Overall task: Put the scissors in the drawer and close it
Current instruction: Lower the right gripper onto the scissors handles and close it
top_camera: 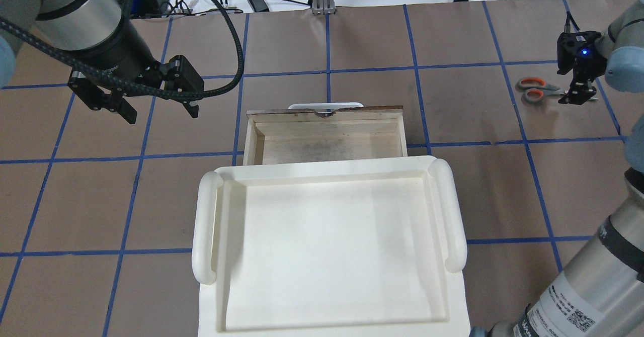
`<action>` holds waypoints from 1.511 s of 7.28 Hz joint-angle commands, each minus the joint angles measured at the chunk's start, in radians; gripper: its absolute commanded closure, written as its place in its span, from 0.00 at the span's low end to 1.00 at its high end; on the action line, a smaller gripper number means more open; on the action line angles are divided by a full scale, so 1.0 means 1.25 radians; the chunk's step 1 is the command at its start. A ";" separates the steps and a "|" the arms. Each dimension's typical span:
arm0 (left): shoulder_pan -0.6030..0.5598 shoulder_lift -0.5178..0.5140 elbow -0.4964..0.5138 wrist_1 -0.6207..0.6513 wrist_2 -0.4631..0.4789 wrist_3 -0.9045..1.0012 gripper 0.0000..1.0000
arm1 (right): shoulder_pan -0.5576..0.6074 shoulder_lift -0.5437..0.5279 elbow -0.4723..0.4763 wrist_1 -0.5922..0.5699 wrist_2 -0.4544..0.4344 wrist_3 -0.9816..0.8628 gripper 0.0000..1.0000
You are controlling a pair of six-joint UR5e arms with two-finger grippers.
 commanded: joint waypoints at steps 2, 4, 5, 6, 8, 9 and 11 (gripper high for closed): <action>0.000 0.000 0.000 0.000 0.000 0.000 0.00 | 0.006 0.009 -0.001 0.002 -0.001 0.000 0.09; 0.000 0.000 0.000 0.000 0.000 0.000 0.00 | 0.007 0.019 -0.014 0.006 -0.007 0.002 0.10; 0.000 0.000 0.000 -0.001 0.000 0.000 0.00 | 0.007 0.029 -0.022 0.007 -0.010 0.000 0.13; 0.000 0.000 0.000 0.000 0.000 0.000 0.00 | 0.007 0.029 -0.023 0.010 -0.012 0.001 0.18; 0.000 0.000 0.000 0.000 0.000 0.000 0.00 | 0.017 0.024 -0.025 0.039 -0.017 0.008 0.34; 0.000 0.000 0.000 0.000 0.000 0.000 0.00 | 0.019 0.023 -0.027 0.043 -0.034 0.009 0.72; 0.000 0.000 0.000 0.000 0.000 0.000 0.00 | 0.028 0.020 -0.038 0.065 -0.055 0.004 1.00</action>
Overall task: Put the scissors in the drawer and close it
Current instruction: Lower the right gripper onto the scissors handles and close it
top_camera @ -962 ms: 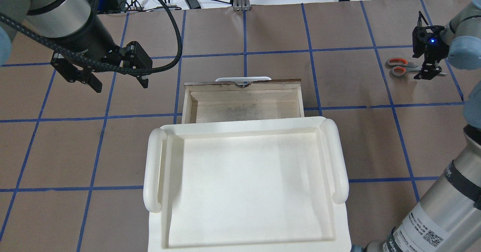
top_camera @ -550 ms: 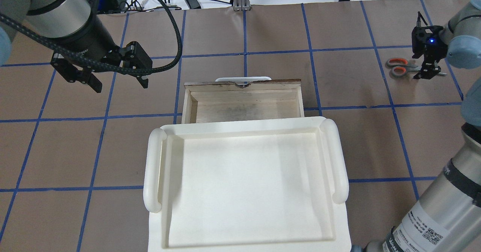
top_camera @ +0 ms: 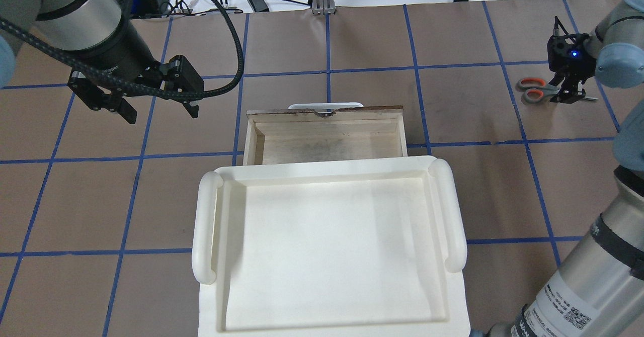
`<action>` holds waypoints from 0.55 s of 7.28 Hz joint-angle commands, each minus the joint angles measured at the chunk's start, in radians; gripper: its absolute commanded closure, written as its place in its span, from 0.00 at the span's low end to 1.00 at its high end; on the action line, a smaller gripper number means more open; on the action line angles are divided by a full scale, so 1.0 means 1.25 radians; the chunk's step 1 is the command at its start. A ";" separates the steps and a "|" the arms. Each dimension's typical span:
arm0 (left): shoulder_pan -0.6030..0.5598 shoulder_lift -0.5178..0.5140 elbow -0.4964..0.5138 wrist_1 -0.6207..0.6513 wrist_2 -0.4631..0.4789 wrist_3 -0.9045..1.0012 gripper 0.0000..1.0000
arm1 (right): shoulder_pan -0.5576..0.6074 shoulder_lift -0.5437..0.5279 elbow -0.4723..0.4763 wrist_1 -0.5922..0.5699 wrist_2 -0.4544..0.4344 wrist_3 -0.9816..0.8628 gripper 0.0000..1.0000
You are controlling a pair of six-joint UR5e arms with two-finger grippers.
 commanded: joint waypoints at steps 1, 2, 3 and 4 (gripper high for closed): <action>0.000 0.000 0.000 0.000 0.000 0.000 0.00 | 0.005 -0.014 -0.011 0.040 -0.017 -0.004 1.00; 0.000 0.000 0.000 0.000 0.000 0.000 0.00 | 0.012 -0.026 -0.011 0.057 -0.017 -0.004 1.00; 0.000 0.000 0.000 0.000 0.000 0.000 0.00 | 0.022 -0.048 -0.011 0.069 -0.020 -0.001 1.00; 0.000 0.000 0.000 0.000 0.000 0.000 0.00 | 0.025 -0.074 -0.011 0.090 -0.018 0.000 1.00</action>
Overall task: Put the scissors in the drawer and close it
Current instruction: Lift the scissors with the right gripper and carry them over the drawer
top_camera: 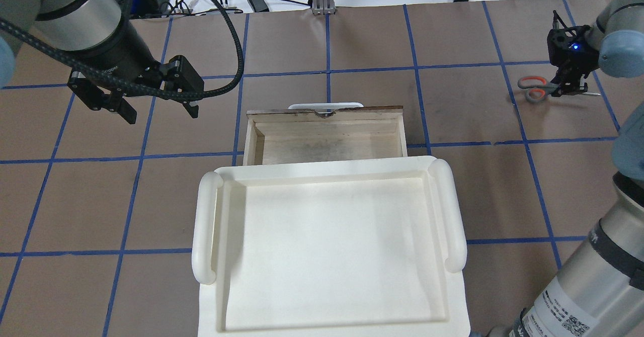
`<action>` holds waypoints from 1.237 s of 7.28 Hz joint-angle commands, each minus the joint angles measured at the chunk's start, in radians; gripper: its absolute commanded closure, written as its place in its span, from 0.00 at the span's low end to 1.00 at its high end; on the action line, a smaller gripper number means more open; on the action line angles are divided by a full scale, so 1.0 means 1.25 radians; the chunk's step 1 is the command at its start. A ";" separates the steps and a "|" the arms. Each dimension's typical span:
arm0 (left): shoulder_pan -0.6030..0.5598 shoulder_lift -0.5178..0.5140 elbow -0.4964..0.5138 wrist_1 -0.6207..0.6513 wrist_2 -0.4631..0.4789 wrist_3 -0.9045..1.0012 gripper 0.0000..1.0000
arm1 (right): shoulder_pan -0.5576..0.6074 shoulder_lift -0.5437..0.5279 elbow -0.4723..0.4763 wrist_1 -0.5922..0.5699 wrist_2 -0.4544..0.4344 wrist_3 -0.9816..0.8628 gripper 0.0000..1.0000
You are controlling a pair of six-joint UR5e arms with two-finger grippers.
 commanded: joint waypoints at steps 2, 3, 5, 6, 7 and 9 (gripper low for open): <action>0.000 0.000 0.000 0.000 0.000 0.000 0.00 | 0.065 -0.120 0.000 0.121 -0.001 0.032 1.00; 0.000 0.000 0.000 0.000 0.000 0.000 0.00 | 0.102 -0.171 0.000 0.200 0.005 0.086 1.00; 0.000 0.000 0.000 0.000 0.000 0.000 0.00 | 0.197 -0.256 0.000 0.276 0.000 0.167 1.00; 0.000 0.000 0.000 0.000 0.000 0.000 0.00 | 0.262 -0.283 0.000 0.313 -0.001 0.232 1.00; 0.000 0.000 0.000 0.000 0.000 0.000 0.00 | 0.325 -0.293 0.000 0.334 0.000 0.303 1.00; 0.000 0.000 0.000 0.000 0.000 0.000 0.00 | 0.439 -0.298 0.001 0.357 0.000 0.446 1.00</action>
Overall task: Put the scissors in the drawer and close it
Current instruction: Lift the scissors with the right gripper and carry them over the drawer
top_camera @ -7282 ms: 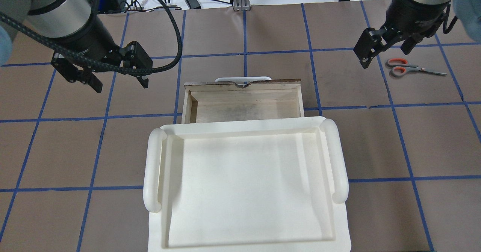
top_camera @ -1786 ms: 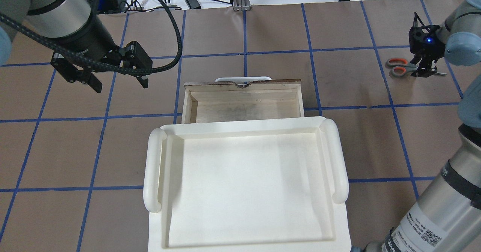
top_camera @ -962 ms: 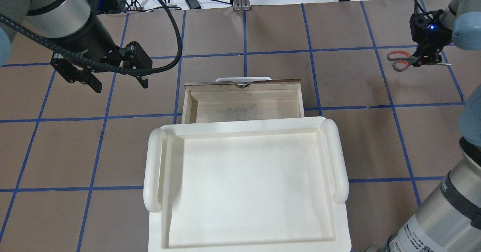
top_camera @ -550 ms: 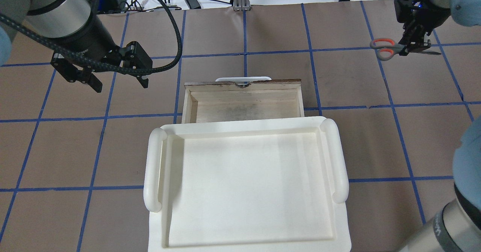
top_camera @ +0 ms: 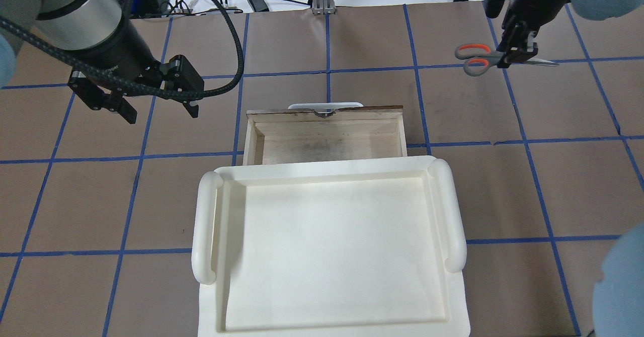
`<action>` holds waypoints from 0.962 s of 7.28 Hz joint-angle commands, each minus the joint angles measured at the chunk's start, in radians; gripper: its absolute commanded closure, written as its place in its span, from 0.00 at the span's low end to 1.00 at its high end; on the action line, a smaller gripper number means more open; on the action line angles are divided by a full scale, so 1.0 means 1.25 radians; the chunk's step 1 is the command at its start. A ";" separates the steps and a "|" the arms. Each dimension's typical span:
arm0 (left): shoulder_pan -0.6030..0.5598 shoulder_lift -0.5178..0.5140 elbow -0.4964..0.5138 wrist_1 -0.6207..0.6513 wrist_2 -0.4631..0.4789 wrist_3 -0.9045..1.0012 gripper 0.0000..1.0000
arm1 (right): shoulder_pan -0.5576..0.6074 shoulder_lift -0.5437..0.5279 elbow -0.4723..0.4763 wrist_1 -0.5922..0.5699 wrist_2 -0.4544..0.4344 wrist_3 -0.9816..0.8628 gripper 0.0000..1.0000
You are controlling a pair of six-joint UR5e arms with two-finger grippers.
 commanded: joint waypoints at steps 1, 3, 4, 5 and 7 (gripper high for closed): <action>0.000 0.000 0.000 0.000 0.000 0.000 0.00 | 0.140 -0.006 0.001 0.018 -0.002 0.182 1.00; 0.000 0.000 0.000 -0.001 0.001 0.000 0.00 | 0.215 -0.007 0.002 0.022 0.006 0.284 1.00; 0.000 0.000 0.000 0.000 0.000 0.000 0.00 | 0.265 -0.004 0.004 0.020 0.001 0.327 1.00; 0.000 0.000 0.000 0.000 0.000 0.000 0.00 | 0.298 -0.002 0.008 0.019 0.001 0.335 1.00; 0.000 0.000 0.000 0.000 0.001 0.000 0.00 | 0.333 -0.001 0.020 0.011 0.012 0.347 1.00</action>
